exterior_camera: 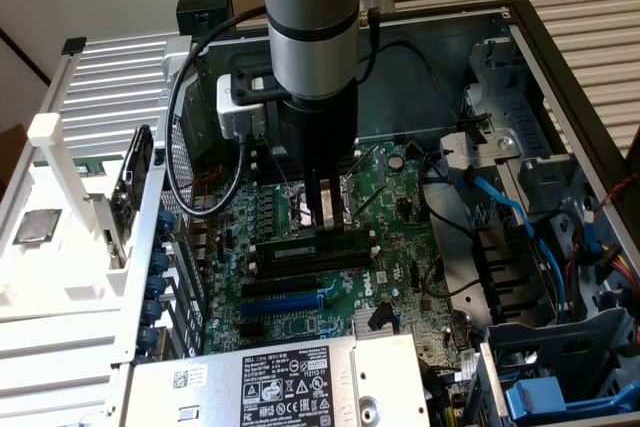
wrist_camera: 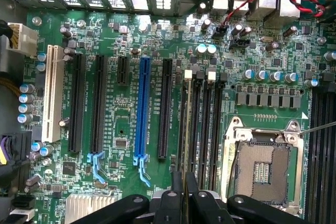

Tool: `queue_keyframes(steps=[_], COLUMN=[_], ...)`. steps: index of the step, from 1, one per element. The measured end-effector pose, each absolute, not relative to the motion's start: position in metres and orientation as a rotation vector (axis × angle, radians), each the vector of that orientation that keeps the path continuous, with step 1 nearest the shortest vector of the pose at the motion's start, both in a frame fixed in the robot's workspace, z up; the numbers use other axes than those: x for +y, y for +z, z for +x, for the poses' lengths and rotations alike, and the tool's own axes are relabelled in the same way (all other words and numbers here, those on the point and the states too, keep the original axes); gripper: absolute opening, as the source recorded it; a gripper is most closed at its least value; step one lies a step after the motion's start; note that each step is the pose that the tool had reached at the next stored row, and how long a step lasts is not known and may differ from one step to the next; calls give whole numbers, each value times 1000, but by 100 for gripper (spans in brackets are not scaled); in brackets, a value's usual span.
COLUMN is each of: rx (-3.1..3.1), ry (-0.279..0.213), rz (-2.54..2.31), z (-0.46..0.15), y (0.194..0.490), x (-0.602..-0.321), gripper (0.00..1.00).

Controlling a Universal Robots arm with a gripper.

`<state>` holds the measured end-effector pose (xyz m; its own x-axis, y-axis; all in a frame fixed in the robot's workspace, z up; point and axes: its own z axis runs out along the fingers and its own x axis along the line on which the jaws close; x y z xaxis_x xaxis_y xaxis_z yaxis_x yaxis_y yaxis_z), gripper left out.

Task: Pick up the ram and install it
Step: 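Insert the ram into the slot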

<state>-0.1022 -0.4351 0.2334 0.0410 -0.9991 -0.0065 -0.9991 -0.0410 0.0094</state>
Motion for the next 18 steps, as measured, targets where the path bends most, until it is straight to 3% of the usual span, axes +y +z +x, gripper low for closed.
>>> queue_keyframes(steps=[18], rx=[-2169], ry=[-8], rz=[2260], z=[-102], y=[230], x=[-434], gripper=[13])
